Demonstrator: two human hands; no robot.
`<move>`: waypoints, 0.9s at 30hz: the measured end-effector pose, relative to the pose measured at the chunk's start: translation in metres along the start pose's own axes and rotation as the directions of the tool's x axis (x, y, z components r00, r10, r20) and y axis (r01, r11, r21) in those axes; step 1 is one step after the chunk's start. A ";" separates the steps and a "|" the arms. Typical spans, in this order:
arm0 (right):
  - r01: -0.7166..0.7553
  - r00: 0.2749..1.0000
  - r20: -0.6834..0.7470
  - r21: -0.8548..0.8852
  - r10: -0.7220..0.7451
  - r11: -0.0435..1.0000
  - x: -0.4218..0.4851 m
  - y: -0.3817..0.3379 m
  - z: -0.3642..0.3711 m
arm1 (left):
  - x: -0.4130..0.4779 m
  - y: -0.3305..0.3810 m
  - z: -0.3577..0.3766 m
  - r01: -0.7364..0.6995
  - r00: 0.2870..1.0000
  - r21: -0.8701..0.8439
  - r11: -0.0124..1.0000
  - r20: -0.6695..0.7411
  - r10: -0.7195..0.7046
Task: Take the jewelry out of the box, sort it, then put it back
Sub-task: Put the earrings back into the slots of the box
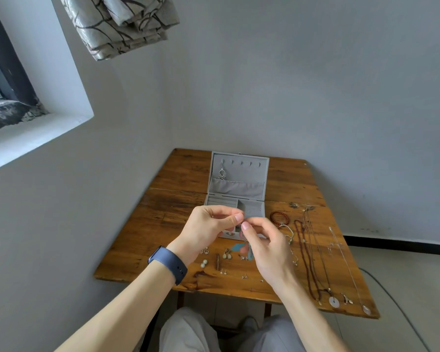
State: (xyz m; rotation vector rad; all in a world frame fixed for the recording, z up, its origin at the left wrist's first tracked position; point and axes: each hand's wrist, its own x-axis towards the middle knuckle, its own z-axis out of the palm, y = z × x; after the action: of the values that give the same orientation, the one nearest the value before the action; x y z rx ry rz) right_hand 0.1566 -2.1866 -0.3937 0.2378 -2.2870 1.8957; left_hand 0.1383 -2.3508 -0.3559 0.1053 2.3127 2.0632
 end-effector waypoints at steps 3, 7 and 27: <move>0.017 1.000 -0.010 -0.017 -0.018 1.000 0.009 -0.001 0.003 | 0.009 0.001 -0.004 -0.017 1.000 0.010 1.000 -0.005 0.017; -0.019 1.000 0.008 -0.021 0.019 1.000 0.027 0.002 0.008 | 0.024 0.002 -0.011 -0.040 0.999 0.042 0.998 -0.005 0.040; -0.199 0.980 -0.016 -0.024 0.199 0.980 0.184 0.063 0.051 | 0.179 -0.044 -0.043 0.077 0.989 -0.067 0.995 -0.125 -0.085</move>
State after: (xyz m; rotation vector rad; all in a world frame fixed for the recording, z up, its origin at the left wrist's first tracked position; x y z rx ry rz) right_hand -0.0381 -2.2285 -0.4218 -0.0081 -2.4046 1.9492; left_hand -0.0448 -2.3847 -0.3922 -0.1245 2.2777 2.1580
